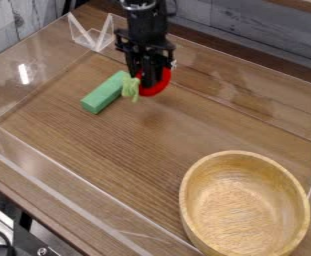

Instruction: Move the red object to the right side of the table

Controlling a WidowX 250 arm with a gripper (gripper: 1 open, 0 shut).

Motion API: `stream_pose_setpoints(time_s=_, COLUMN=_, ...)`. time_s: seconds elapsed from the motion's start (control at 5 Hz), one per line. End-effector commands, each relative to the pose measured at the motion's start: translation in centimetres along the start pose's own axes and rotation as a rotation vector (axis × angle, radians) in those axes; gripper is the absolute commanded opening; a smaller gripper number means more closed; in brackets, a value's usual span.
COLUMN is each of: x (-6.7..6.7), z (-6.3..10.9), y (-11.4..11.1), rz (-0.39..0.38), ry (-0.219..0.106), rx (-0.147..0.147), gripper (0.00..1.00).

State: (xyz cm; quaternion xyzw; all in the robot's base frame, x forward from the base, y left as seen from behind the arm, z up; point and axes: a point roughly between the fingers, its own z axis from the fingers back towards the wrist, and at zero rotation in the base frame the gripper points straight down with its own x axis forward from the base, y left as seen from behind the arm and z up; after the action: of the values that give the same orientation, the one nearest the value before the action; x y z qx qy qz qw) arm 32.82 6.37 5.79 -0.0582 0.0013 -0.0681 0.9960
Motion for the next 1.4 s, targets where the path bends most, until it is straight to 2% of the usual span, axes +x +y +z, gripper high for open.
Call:
stream_pose_setpoints(time_s=0.0, x=1.5, z=0.6, y=-0.8, rz=-0.020, ry=-0.050, rx=0.029, gripper=0.00)
stream_pose_setpoints(time_s=0.2, x=2.3, z=-0.7, y=-2.2, rz=-0.036, ry=-0.044, rx=0.033, gripper=0.00)
stream_pose_setpoints(time_s=0.8, x=2.5, z=2.6, y=-4.9, rz=0.024, ry=-0.101, rx=0.012, gripper=0.00)
stream_pose_setpoints(time_s=1.2, x=2.7, z=1.8, y=-8.9, rz=-0.041, ry=-0.092, rx=-0.013, gripper=0.00)
